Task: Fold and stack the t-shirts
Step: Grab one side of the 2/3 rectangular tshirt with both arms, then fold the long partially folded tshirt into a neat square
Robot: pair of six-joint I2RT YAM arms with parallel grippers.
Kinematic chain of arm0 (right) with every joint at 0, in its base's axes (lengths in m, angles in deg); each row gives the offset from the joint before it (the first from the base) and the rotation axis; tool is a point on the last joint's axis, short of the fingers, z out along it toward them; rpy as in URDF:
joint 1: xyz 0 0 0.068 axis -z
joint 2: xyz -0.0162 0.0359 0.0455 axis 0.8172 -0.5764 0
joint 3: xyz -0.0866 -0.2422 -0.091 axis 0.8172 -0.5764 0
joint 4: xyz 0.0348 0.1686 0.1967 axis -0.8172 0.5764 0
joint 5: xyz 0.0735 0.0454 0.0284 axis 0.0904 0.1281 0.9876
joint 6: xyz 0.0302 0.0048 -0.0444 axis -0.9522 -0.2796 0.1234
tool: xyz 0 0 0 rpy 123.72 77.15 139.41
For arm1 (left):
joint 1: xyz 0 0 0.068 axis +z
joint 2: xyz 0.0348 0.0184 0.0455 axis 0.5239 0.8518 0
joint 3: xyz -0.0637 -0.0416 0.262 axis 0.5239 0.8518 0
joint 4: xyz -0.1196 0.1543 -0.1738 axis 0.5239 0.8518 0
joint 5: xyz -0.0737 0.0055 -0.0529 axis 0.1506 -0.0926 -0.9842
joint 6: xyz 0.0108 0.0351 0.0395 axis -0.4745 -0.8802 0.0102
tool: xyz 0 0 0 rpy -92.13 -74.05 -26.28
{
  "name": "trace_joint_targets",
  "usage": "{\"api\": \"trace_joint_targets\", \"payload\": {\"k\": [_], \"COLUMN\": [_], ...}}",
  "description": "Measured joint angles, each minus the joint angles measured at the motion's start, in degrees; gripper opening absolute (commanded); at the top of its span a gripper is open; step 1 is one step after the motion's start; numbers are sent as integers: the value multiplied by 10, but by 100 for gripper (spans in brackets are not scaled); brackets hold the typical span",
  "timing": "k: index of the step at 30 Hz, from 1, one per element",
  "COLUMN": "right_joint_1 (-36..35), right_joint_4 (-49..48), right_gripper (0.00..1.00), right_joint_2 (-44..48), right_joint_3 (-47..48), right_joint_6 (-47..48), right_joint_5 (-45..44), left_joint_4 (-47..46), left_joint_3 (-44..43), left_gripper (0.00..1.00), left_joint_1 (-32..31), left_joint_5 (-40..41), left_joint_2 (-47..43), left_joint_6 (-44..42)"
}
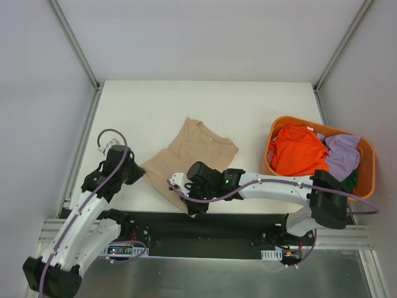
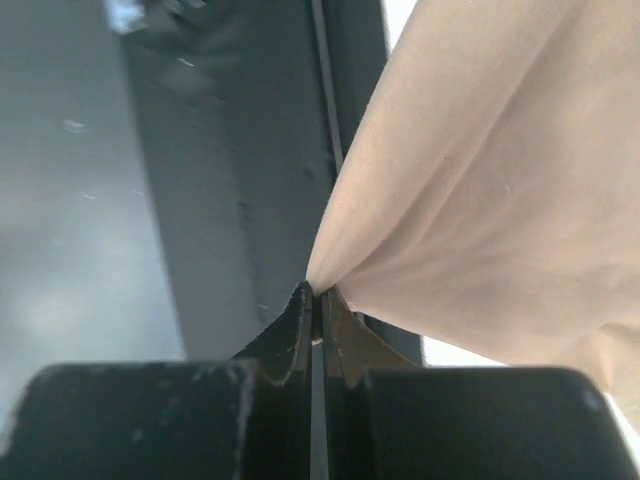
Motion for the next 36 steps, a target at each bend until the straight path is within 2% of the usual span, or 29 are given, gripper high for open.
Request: {"api": "trace_joint_targets", "payload": {"k": [4, 6, 12, 17, 22, 27, 36], "right_joint_1": [-5, -8, -7, 40, 117, 210, 323], "right_joint_4": [-47, -69, -108, -112, -104, -96, -98], "right_gripper": [1, 1, 1, 1, 1, 1, 1], "right_joint_2": [34, 47, 92, 129, 183, 238, 206], "right_joint_3": [1, 5, 10, -11, -68, -120, -147], "right_joint_6": [-52, -76, -130, -159, -168, -170, -171], "right_joint_5": [81, 113, 147, 141, 115, 84, 44], "left_joint_4": [64, 94, 134, 110, 46, -6, -52], "left_joint_3": [-12, -30, -92, -122, -140, -183, -294], "left_gripper": [0, 0, 0, 0, 0, 0, 0], "left_joint_1": [0, 0, 0, 0, -3, -37, -66], "left_joint_5": [39, 53, 60, 49, 22, 14, 27], "left_joint_2": [-116, -143, -139, -64, 44, 150, 348], "left_joint_6": [24, 31, 37, 37, 36, 33, 16]}}
